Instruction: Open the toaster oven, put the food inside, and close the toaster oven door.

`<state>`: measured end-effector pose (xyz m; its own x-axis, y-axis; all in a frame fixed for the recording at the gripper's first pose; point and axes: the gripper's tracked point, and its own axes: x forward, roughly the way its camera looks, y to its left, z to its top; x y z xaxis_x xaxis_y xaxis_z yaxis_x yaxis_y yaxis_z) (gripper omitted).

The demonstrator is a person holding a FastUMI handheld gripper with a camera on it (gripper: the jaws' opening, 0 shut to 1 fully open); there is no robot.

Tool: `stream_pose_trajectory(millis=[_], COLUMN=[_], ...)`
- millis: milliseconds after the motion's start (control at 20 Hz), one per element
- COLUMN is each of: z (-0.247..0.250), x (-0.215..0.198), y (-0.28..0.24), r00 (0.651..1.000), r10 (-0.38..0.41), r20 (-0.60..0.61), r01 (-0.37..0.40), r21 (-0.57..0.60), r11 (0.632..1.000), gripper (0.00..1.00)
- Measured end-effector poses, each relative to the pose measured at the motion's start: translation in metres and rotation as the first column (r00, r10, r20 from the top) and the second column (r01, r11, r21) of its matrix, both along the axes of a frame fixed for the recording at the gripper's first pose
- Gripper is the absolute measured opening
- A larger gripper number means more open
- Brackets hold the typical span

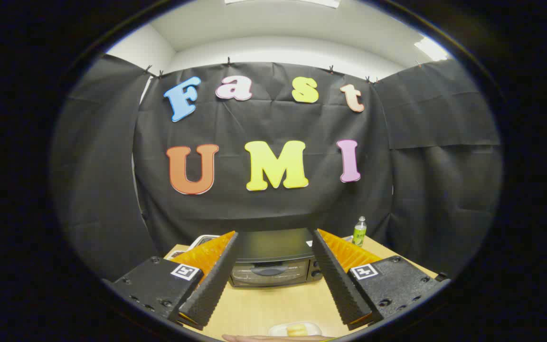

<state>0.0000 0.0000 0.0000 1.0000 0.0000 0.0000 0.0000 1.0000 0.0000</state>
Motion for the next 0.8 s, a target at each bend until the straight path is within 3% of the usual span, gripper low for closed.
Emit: stream_pose_trajectory(millis=[800], z=[-0.012], x=[-0.008], y=[-0.006], r00=[1.000], r10=[-0.002], r20=[-0.009], r01=[0.001], r21=[-0.060], r11=[0.998], gripper=[1.00])
